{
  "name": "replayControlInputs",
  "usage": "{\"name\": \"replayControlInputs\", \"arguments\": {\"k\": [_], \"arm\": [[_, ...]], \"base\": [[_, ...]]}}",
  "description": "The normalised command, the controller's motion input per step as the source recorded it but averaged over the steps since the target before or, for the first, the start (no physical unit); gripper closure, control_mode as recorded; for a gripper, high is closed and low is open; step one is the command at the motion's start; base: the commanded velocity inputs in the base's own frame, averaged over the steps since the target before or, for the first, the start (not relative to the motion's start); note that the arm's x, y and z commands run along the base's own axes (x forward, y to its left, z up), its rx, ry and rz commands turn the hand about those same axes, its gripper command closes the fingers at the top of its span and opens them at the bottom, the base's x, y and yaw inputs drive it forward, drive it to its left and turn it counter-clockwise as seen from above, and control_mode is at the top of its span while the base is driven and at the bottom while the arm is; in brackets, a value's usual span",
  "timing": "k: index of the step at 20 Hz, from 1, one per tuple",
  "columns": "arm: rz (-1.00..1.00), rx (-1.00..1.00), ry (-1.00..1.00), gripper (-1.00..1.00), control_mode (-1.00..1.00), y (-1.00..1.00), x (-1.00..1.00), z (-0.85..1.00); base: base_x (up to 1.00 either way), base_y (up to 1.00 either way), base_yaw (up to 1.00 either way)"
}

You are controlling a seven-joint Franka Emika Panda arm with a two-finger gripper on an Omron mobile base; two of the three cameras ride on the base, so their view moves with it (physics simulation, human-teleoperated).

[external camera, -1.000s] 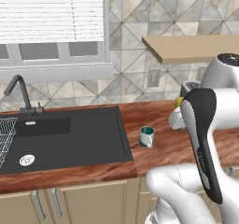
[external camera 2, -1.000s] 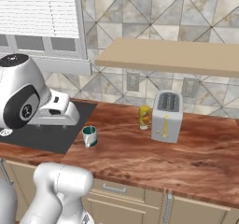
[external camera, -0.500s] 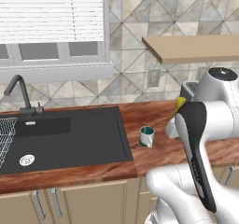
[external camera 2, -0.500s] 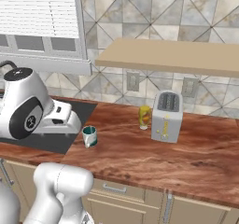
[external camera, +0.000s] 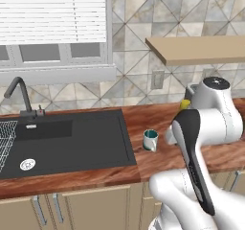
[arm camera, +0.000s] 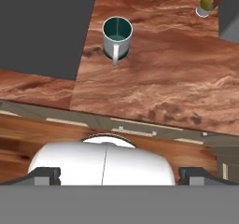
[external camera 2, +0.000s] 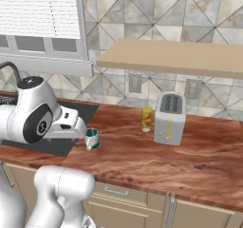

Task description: Pick the mug and place it in the sink. Pick the bowl and place it in the open cabinet and then close the cabinet.

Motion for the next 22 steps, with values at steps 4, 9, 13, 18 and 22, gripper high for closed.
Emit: {"name": "replayControlInputs", "arguments": {"k": [4,9,13,18,22], "arm": [[0.0,0.0,0.0,-1.0,-1.0,0.0,0.29,-0.28],[0.0,0.0,0.0,-1.0,-1.0,0.0,0.25,-0.28],[0.0,0.0,0.0,-1.0,-1.0,0.0,0.26,-0.29],[0.0,0.0,0.0,-1.0,-1.0,0.0,0.23,-0.27],[0.0,0.0,0.0,-1.0,-1.0,0.0,0.26,-0.28]], "base": [[0.0,0.0,0.0],[0.0,0.0,0.0],[0.0,0.0,0.0],[0.0,0.0,0.0],[0.0,0.0,0.0]]}}
